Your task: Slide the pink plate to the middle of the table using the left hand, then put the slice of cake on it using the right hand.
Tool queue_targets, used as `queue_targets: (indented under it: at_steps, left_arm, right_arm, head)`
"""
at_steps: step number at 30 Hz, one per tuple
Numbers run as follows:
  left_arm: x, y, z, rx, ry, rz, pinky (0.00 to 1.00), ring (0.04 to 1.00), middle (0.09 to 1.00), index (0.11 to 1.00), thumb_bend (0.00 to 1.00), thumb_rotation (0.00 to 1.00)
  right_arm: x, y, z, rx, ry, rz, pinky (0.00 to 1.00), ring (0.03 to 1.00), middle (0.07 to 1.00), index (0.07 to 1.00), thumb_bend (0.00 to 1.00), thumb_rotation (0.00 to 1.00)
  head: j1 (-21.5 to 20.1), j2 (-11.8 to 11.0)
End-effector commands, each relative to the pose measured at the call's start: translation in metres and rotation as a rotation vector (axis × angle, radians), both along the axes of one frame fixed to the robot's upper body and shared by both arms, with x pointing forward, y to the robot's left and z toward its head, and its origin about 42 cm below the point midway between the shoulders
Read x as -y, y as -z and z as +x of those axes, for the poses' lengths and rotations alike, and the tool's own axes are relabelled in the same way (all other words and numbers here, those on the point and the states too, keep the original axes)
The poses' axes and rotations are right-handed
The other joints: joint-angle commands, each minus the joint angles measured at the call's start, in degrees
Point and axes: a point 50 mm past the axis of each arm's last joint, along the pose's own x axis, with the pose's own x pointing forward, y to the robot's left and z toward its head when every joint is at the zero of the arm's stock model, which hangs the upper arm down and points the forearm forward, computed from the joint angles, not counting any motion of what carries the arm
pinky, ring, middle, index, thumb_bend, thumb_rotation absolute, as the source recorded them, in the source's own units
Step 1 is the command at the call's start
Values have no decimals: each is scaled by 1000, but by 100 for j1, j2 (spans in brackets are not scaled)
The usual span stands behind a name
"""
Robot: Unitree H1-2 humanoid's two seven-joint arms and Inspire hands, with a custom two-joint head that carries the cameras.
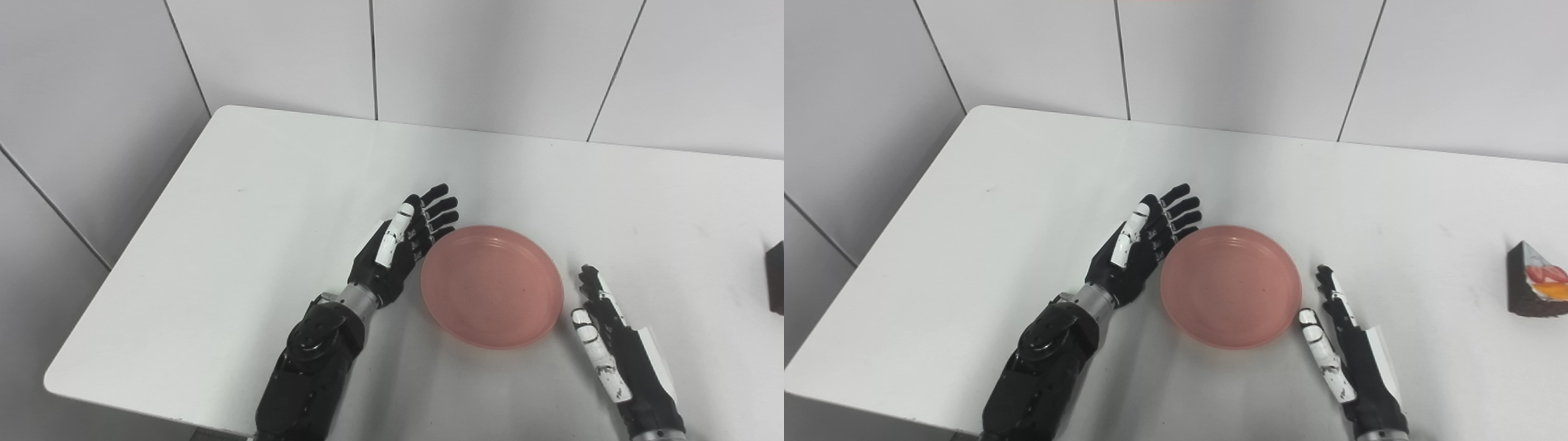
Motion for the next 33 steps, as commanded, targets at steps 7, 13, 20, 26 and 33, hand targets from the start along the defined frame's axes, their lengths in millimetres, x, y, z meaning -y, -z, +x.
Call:
queue_targets:
  at_steps: [7, 13, 20, 26, 33]
  left_arm:
    - [-16, 35, -8, -161, -12, -4, 893, 897, 897, 884, 427, 1000]
    - [-34, 45, -3, -163, -22, -16, 878, 883, 886, 872, 432, 1000]
    - [-52, 57, 3, -147, -13, -26, 872, 876, 880, 864, 454, 1000]
    - [-64, 66, 7, -162, 1, -62, 853, 864, 869, 852, 479, 943]
    - [-78, 71, 10, -175, 7, -65, 836, 848, 856, 840, 485, 907]
  right_arm:
    - [4, -3, 10, 26, 69, 2, 922, 943, 960, 967, 462, 1000]
    - [2, -28, 19, 152, 124, -106, 862, 900, 925, 941, 410, 1000]
    - [10, -74, 31, 356, 256, -271, 692, 792, 851, 883, 637, 812]
    - [34, -110, 40, 476, 373, -390, 654, 765, 827, 841, 776, 535]
    - [58, -134, 42, 524, 471, -512, 633, 752, 835, 846, 845, 513]
  head:
    - [-1034, -118]
    - [-1501, -255]
    - [-1946, -361]
    - [-2315, -412]
    - [-2660, -465]
